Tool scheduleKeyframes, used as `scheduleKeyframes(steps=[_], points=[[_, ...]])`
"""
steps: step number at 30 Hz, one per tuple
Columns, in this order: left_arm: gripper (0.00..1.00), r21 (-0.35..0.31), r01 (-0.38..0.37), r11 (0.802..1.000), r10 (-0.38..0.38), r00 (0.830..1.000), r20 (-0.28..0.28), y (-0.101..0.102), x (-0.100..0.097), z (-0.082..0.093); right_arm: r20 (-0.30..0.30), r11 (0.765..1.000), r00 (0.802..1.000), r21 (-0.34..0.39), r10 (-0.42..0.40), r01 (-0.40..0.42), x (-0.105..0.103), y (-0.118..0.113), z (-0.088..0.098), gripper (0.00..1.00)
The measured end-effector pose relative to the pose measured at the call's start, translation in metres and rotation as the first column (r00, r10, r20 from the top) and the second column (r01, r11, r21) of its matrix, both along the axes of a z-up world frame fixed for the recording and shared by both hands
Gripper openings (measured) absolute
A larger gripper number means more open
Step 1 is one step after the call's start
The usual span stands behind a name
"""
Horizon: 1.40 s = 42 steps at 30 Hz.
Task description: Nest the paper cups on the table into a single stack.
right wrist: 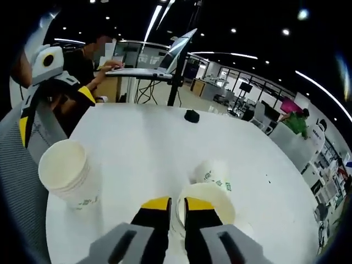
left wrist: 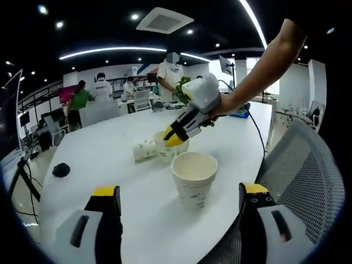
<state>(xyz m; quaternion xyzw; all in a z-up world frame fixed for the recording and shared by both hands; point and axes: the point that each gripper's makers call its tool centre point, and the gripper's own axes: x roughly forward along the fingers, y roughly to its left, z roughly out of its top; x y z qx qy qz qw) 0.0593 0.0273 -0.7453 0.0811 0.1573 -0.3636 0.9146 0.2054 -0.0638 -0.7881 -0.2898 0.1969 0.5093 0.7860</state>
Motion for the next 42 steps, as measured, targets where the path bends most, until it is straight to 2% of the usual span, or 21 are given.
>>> scheduleKeyframes(steps=[12,21,29,42], points=[[0.88,-0.008,0.000,1.000,0.000,1.000,-0.016,0.000,-0.001,-0.002,0.010,0.999,0.999,-0.030,0.030,-0.030,-0.003,-0.002,0.000,0.00],[0.88,-0.007,0.003,1.000,-0.004,0.999,-0.032,0.000,-0.001,-0.004,0.036,0.999,0.999,-0.029,0.038,-0.037,-0.006,-0.008,0.010,0.00],[0.88,0.002,0.010,1.000,-0.010,1.000,-0.024,-0.001,-0.002,-0.004,0.062,0.999,0.997,-0.018,0.045,-0.044,-0.008,-0.011,0.024,0.00],[0.88,0.007,0.004,1.000,-0.004,1.000,-0.015,0.000,-0.001,-0.002,0.129,0.995,0.988,0.036,0.087,-0.092,-0.019,-0.005,0.062,0.00]])
